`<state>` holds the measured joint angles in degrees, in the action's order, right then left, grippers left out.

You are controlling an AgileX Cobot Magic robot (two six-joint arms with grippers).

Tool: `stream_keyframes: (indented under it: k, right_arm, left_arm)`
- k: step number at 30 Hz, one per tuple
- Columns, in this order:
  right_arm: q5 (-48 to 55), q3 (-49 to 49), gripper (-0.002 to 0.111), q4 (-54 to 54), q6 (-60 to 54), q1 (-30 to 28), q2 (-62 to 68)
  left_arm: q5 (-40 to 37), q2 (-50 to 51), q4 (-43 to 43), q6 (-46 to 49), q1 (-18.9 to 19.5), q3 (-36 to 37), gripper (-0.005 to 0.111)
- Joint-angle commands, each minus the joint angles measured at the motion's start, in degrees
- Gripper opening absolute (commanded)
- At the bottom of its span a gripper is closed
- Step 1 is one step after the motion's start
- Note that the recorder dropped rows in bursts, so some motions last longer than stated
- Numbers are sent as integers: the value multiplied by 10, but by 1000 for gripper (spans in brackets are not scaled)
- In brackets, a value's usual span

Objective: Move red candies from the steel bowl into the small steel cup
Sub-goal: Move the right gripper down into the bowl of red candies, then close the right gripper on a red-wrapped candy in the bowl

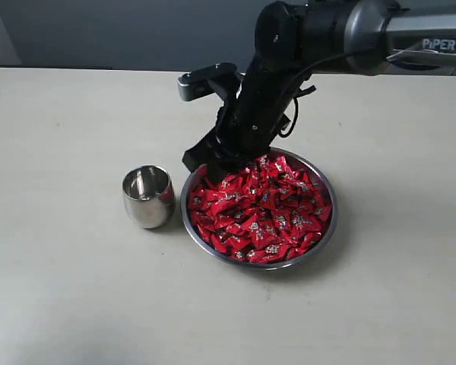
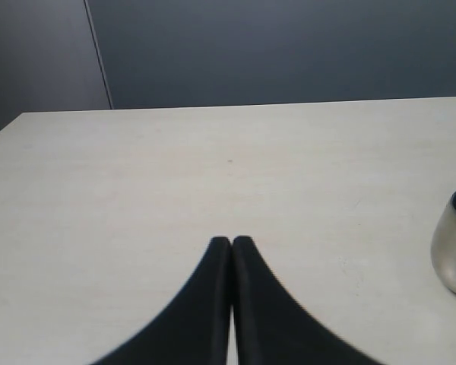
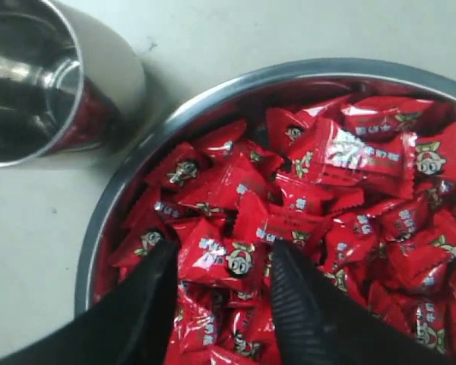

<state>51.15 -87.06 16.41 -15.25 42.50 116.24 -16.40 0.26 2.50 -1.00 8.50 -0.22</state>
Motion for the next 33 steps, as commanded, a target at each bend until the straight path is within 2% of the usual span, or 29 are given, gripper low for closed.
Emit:
stream_keyframes:
  k: [1,6,14,18,33]
  right_arm:
    - [49,-29,39,-34,23,-1,31]
    - [61,-29,39,-33,23,-1,51]
    - [26,-29,39,-61,23,45,74]
    - [22,-29,39,-101,48,45,79]
    - [1,-29,39,-99,49,45,89]
  left_arm:
    - [1,-3,1,-1,-1,2,0]
    - [1,-3,1,-1,-1,2,0]
    - [1,-3,1,-1,-1,2,0]
    - [1,-3,1,-1,-1,2,0]
    - [1,-3,1,-1,-1,2,0]
